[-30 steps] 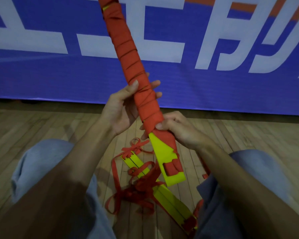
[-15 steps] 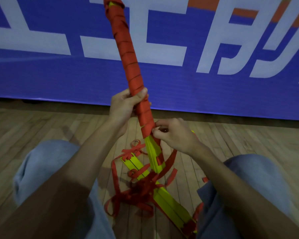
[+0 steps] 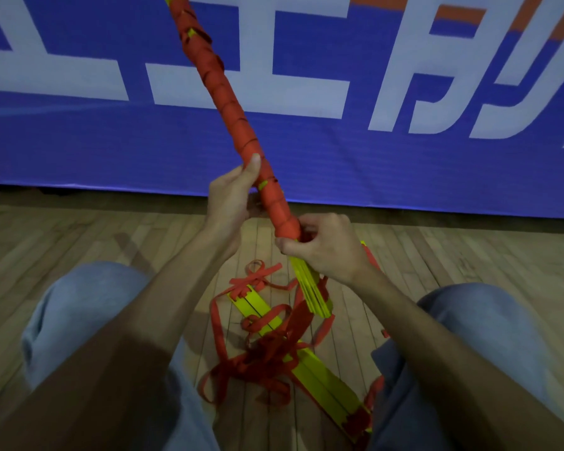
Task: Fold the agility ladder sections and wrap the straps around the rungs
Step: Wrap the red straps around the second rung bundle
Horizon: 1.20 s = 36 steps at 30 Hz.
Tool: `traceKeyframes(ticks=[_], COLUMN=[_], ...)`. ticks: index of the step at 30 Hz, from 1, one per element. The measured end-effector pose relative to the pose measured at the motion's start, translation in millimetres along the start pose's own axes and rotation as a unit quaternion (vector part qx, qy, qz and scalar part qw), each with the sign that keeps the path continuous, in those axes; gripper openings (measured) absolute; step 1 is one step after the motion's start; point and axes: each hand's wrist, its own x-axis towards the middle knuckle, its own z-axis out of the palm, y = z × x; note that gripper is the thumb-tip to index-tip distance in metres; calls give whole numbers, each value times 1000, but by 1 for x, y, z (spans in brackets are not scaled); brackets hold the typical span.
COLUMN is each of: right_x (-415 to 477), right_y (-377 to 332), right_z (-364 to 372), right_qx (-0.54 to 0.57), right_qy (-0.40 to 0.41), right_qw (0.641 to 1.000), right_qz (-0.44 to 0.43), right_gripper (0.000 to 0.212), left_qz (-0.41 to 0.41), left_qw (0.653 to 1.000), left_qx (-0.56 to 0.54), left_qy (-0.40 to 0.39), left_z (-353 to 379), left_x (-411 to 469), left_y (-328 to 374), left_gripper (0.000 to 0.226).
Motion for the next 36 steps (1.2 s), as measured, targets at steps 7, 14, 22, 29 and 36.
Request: traceKeyframes(ticks=[7,14,22,29,36], right_x=[-1,-3,6,8,-6], right_y=[-1,-3,1,8,-4], right_z=[-24,-17,-20,-13,8], right_qx=[387,444,325,107,-121], right_qy=[-103,-206,-115,-44,-51], right_qw=[916,872,937,993,990], right_qz=[33,28,49,10,-49], right_gripper=[20,75,34,23,60], left_qz=[30,-30,-20,19,30], left_qw=[989,937,976,997,999], left_qx=[-76,-219,-153,-16,18], left_qy=[-124,-269,-157,-67,-4], left_z=[-3,-4,-14,-17,-17], left_x=[-7,-16,-5,4,12], left_y=[16,14,16,8,0], left_gripper=[27,37,29,25,23])
